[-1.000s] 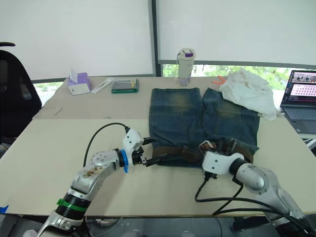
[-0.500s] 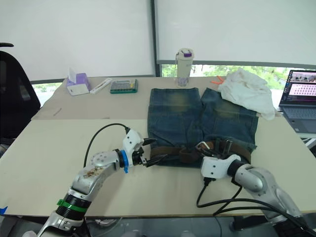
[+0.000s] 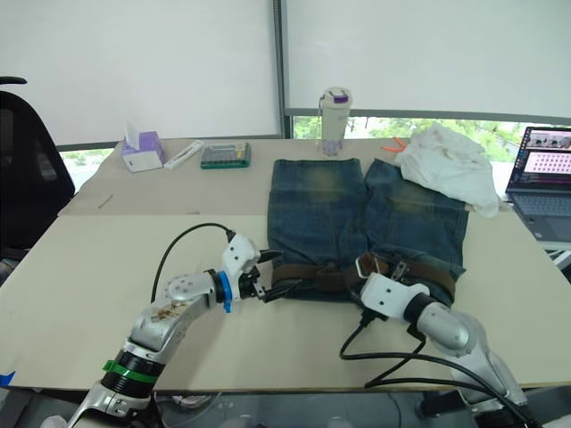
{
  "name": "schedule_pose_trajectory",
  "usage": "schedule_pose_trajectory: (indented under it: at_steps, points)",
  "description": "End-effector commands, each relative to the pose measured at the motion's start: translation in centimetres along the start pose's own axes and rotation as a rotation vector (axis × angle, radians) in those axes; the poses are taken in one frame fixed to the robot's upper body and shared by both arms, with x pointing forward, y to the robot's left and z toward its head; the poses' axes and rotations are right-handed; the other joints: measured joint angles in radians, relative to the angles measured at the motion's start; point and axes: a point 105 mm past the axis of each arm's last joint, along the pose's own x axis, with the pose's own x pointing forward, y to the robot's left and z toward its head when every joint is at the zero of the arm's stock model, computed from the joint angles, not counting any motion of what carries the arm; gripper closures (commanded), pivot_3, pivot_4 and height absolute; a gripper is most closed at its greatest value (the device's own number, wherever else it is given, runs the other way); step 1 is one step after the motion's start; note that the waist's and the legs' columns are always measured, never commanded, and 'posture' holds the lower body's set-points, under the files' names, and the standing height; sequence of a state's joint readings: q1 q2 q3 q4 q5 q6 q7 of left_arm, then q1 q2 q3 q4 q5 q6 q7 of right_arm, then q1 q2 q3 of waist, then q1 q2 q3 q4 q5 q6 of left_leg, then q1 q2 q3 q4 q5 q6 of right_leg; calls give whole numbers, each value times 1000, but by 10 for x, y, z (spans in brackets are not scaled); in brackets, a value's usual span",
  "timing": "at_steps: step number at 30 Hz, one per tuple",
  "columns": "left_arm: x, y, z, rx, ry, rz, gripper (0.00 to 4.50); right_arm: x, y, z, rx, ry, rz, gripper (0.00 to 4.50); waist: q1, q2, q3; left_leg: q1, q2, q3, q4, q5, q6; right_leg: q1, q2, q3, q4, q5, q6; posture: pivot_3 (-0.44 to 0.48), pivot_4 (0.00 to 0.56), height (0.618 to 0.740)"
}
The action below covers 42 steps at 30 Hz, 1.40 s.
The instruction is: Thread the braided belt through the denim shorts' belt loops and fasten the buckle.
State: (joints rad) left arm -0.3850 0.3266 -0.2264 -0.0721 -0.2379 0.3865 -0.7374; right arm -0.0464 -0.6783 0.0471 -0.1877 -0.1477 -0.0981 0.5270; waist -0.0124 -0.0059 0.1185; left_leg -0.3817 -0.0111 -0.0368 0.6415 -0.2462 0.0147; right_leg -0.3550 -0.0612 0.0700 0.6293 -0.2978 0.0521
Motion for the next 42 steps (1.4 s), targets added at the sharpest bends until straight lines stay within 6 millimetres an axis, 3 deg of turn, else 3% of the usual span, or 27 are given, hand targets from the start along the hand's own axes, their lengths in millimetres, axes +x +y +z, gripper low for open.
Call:
schedule_pose_trajectory:
  at_steps: [1,4,5,10,17,21,24,34,42]
  points:
    - [0,-2,5,27,-17,-10,0,-3,-10,17,67,-68,-42,55,0,0,0,0,0,0,0,0,0,0,0,0,0,0,0,0,150,740]
    - [0,-1,4,25,-15,-6,0,-3,-10,22,190,-92,-60,55,0,0,0,0,0,0,0,0,0,0,0,0,1,0,0,0,150,740]
    - [0,-1,3,24,-14,-5,0,-3,-9,23,216,-95,-57,293,0,0,0,0,0,0,0,0,0,0,0,0,0,0,0,0,150,740]
    - [-1,1,2,18,-12,2,0,-7,-10,22,380,-87,-68,1964,0,0,0,0,0,-1,0,0,0,0,0,0,1,0,0,0,150,740]
    - [-2,1,1,16,-7,5,0,-11,-14,16,435,-72,-115,4375,-1,0,0,0,0,-1,0,0,0,0,0,0,1,0,0,0,150,740]
    - [-2,2,0,19,-6,5,0,-14,-18,17,493,-80,-129,4475,0,0,0,0,0,-1,0,0,0,0,0,0,1,0,0,0,150,740]
    - [-2,1,0,26,-2,0,0,-17,-19,30,670,-138,-83,4475,0,0,0,-1,0,-1,0,0,0,0,0,0,1,0,0,0,150,740]
    - [-3,1,-3,27,3,1,0,-41,-82,35,1082,-158,-136,4475,0,1,0,-2,0,-2,0,0,0,0,-1,-1,1,0,0,0,150,740]
    - [-2,0,-2,29,0,6,0,-41,-83,39,1219,-93,-99,4475,1,1,0,-4,1,-2,0,0,1,0,-1,-1,1,0,0,0,150,740]
